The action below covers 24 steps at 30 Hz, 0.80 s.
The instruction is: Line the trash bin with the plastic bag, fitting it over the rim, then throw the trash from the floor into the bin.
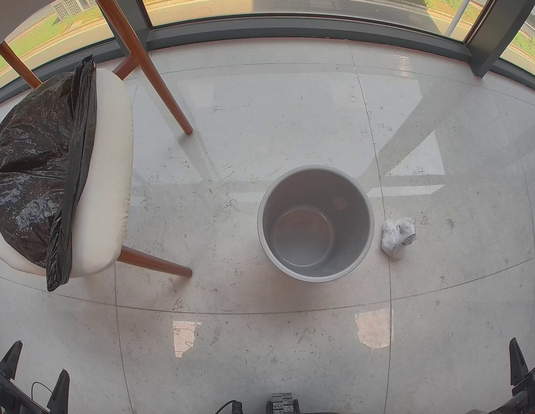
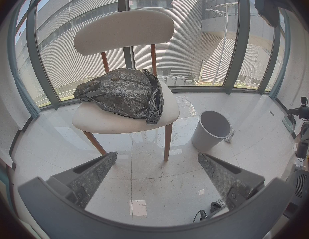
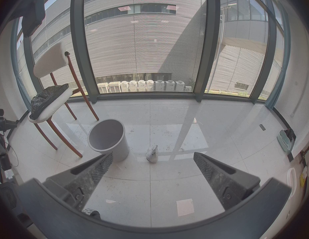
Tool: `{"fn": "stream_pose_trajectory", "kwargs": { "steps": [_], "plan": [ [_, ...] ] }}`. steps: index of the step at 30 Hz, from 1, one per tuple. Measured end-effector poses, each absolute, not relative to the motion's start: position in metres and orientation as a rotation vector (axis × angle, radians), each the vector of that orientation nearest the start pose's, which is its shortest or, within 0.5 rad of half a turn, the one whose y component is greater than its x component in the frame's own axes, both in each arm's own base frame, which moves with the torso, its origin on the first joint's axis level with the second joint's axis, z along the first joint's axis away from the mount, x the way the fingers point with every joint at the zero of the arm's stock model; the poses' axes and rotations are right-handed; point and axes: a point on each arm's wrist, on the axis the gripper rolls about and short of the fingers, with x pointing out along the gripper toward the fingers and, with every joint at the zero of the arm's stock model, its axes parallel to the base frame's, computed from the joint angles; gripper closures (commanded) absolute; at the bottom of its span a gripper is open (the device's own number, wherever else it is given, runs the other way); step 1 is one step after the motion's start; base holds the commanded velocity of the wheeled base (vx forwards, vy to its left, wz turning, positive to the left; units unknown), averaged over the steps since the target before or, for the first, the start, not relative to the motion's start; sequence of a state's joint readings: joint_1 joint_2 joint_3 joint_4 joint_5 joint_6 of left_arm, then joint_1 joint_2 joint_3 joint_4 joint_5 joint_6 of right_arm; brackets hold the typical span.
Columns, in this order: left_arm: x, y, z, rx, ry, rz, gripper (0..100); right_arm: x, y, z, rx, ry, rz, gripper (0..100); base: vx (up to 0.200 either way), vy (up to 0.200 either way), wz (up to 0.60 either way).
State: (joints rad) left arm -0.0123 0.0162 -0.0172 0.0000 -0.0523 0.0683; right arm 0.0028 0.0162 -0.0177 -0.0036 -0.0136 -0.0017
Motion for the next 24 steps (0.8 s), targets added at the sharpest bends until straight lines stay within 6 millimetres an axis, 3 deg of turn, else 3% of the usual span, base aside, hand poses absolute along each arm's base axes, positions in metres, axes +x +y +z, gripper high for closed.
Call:
{"fn": "stream_pose_trajectory", "kwargs": {
  "steps": [15,24],
  "plan": [
    [-0.023,-0.001,0.082,0.077,-0.02,-0.082,0,-0.023,0.0,0.081,-0.001,-0.005,-0.011,0,0.0,0.0,0.0],
    [-0.027,-0.003,0.109,0.148,-0.277,-0.148,0,-0.023,0.0,0.081,0.0,-0.005,-0.011,0,0.0,0.0,0.0]
  ]
}}
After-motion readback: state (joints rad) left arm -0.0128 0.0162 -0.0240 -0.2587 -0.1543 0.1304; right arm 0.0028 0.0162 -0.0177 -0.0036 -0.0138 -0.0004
